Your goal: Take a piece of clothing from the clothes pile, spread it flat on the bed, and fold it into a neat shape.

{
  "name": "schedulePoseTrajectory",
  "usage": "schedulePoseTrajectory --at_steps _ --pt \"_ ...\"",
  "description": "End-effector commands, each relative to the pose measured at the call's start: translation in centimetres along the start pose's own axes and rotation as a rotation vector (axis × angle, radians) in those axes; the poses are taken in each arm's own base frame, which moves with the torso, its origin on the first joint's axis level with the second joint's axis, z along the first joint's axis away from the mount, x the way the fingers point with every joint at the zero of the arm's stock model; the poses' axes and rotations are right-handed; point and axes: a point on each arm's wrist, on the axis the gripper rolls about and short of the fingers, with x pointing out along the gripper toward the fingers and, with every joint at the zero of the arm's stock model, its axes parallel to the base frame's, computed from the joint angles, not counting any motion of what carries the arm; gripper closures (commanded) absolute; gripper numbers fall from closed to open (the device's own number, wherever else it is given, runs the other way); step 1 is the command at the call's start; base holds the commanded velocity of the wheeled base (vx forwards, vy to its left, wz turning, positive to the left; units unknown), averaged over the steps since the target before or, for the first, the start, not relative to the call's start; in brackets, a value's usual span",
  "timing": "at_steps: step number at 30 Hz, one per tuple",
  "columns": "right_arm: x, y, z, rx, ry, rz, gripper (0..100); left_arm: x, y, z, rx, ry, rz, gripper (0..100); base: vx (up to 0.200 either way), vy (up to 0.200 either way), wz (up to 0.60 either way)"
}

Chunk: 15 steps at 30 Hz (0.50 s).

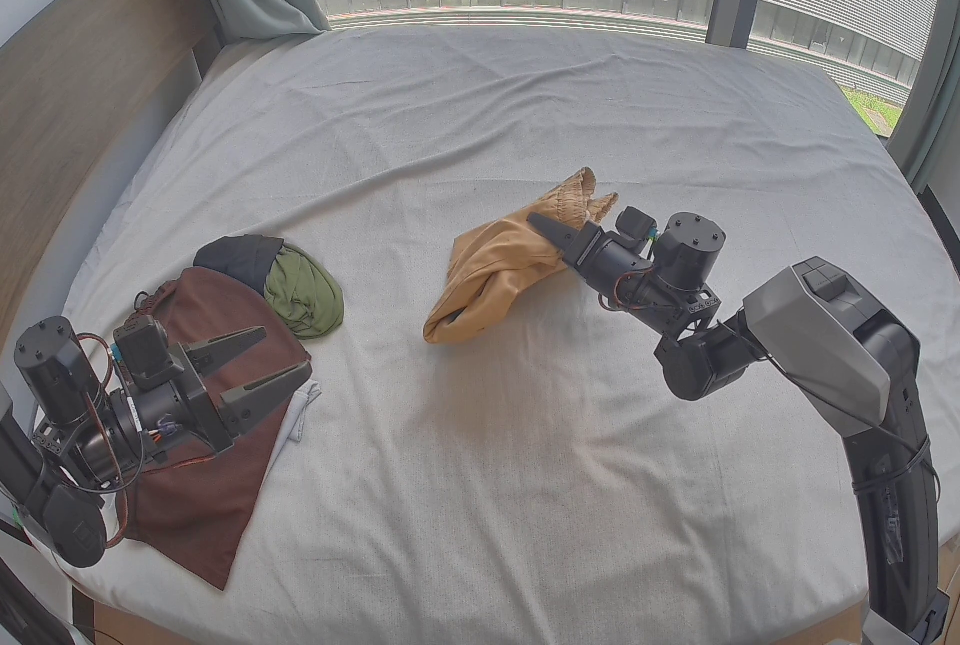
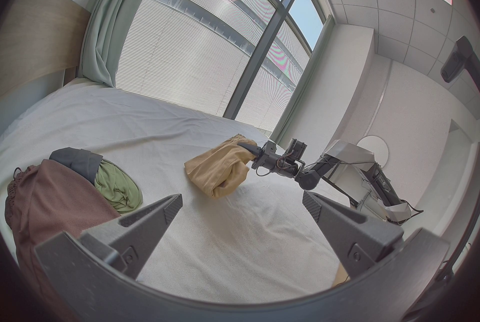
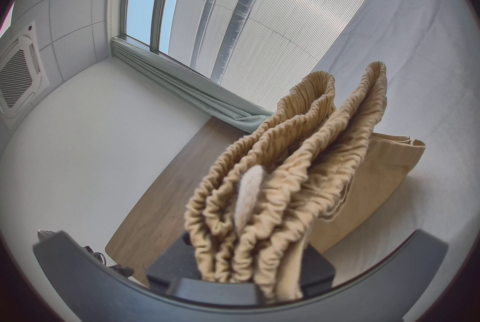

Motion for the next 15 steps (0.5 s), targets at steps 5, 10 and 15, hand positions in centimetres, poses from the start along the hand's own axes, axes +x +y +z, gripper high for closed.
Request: schedulePoseTrajectory --at_steps 5,10,15 --pt "1.8 1.2 3.0 -0.037 -0.055 0.058 100 0.0 0.0 0.0 -0.002 0.001 0.002 0 0.0 0.0 0.0" --pt "2.7 0.5 3.7 -0.034 -0.067 0.059 100 -0.1 0.0 0.0 -0.002 0.001 0.002 0 0.0 0.0 0.0" --pt "3.2 -1.6 3.0 -0.01 -0.072 0.046 100 -0.1 0.0 -0.1 -0.002 0.003 0.002 0 0.0 0.0 0.0"
